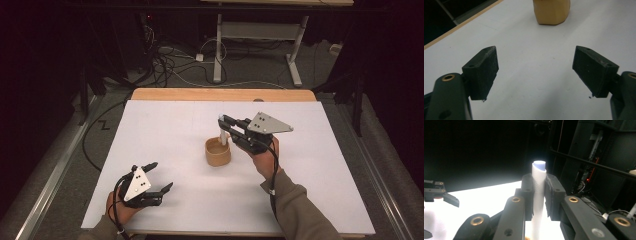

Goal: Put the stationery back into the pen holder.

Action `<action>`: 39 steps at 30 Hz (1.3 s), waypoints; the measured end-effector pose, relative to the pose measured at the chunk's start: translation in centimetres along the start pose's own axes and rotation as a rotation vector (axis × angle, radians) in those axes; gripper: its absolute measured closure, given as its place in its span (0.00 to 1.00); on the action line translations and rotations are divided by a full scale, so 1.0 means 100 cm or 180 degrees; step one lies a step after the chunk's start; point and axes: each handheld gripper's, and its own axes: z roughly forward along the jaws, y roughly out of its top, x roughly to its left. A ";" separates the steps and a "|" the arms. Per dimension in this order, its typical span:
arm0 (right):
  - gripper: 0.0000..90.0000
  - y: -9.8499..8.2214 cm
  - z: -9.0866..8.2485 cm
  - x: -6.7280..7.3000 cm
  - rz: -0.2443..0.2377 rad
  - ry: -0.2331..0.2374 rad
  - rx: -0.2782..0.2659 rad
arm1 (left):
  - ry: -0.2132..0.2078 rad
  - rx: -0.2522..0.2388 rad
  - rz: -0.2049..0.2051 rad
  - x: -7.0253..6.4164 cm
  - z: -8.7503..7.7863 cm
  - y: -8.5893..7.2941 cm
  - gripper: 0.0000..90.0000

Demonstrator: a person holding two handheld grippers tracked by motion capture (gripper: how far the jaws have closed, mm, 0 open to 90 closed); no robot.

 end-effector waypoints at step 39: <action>0.87 -0.050 0.008 0.008 0.0068 -0.0026 0.0233 | 0.0003 0.0062 -0.0016 0.000 0.004 -0.001 0.22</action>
